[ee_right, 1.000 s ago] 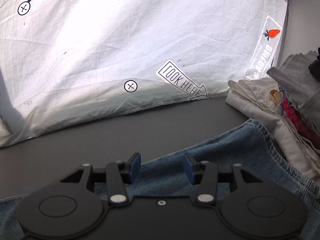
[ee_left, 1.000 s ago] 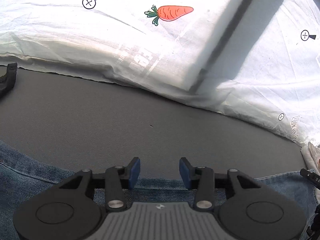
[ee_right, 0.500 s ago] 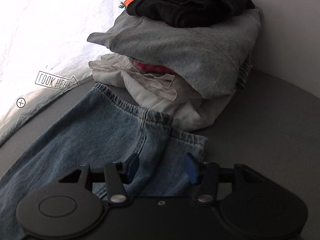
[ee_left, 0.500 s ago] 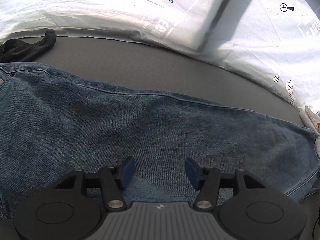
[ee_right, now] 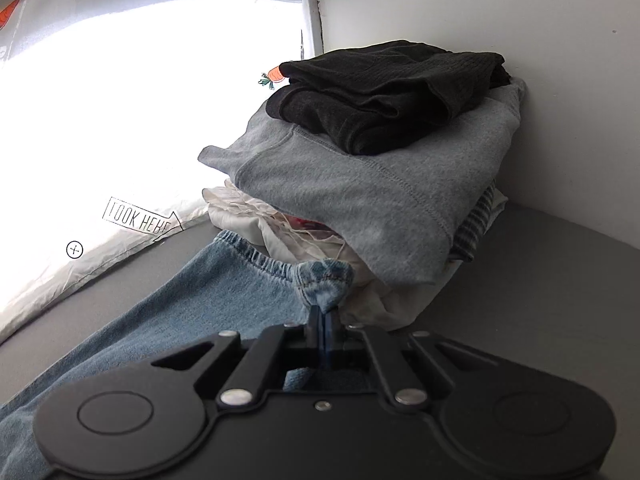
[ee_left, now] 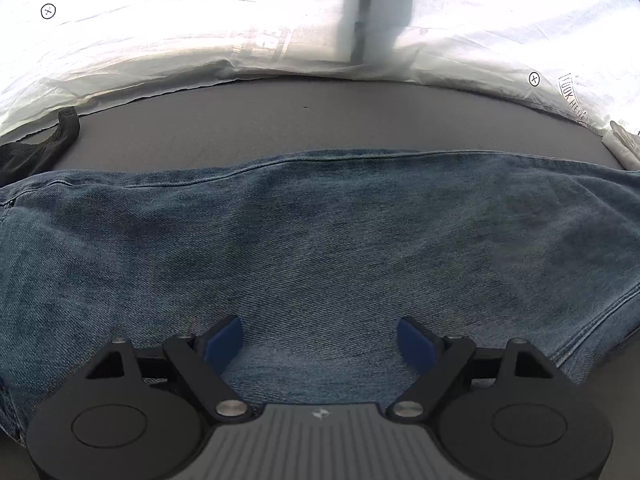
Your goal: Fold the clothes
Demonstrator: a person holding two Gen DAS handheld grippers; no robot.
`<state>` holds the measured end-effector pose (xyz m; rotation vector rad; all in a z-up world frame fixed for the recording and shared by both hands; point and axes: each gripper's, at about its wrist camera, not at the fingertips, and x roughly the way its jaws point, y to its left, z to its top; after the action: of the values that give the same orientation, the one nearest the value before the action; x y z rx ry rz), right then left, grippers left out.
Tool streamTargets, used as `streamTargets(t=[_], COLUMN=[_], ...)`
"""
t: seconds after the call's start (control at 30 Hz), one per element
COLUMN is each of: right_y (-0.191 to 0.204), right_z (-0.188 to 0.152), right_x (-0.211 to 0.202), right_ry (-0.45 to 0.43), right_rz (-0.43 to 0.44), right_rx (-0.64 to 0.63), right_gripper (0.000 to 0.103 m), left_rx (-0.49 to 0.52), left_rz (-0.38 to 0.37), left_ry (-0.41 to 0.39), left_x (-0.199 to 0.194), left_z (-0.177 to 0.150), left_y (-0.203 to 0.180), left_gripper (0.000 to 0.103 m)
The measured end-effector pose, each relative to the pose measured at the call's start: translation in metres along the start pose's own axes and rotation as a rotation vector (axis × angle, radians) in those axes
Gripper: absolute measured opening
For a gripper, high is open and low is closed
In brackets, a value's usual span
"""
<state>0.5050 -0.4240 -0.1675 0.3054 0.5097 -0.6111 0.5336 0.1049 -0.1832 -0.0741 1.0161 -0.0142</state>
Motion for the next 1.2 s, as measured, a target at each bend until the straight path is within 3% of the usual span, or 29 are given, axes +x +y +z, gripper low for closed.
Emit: streamTargets(t=[0.2,0.27,0.3,0.37,0.4,0.43,0.6,0.73,0.9,1.03,1.2], right_y=[-0.018,-0.022,-0.025,-0.03,-0.032,-0.031,-0.001,0.045,0.124,0.177,0.23], right_z=[-0.024,-0.027,-0.027,-0.028,-0.03,-0.035,-0.072,-0.107,-0.134,-0.155,-0.156], right_x=[0.02,0.018,0.013,0.004,-0.003,-0.01,-0.048,-0.076,-0.105,-0.12,-0.144], right_ry=[0.156,0.178,0.183,0.194,0.205,0.228,0.38,0.544,0.719,0.792,0.772], right_rz=[-0.044,-0.032,-0.011,0.032,0.082,0.137,0.386,0.586,0.737,0.787,0.825], right_rx=[-0.007,0.044,0.087,0.175,0.248,0.311,0.517,0.672,0.575,0.475,0.368], right_gripper=[0.003,0.006,0.011,0.029,0.051,0.055,0.057,0.069,0.07,0.072,0.072], left_rx=[-0.053,-0.081,-0.094,-0.124,-0.137,-0.147,-0.203,-0.214,-0.27,-0.306,-0.298], left_rz=[-0.001,-0.004,-0.004,-0.004,-0.005,-0.004,-0.023,-0.052,-0.058,-0.051,-0.033], left_ry=[0.004,-0.008,-0.013,-0.037,-0.047,-0.056,-0.1,-0.113,-0.095,-0.073,-0.05], left_x=[-0.017,-0.025,-0.029,-0.039,-0.044,-0.048,-0.07,-0.077,-0.08,-0.083,-0.092], left_z=[-0.006,-0.01,-0.011,-0.017,-0.02,-0.023,-0.041,-0.053,-0.063,-0.074,-0.094], left_y=[0.021,0.03,0.034,0.043,0.046,0.05,0.066,0.078,0.103,0.128,0.163], left_gripper=[0.085,0.085,0.085,0.085,0.085,0.085,0.085,0.085,0.085,0.085,0.085])
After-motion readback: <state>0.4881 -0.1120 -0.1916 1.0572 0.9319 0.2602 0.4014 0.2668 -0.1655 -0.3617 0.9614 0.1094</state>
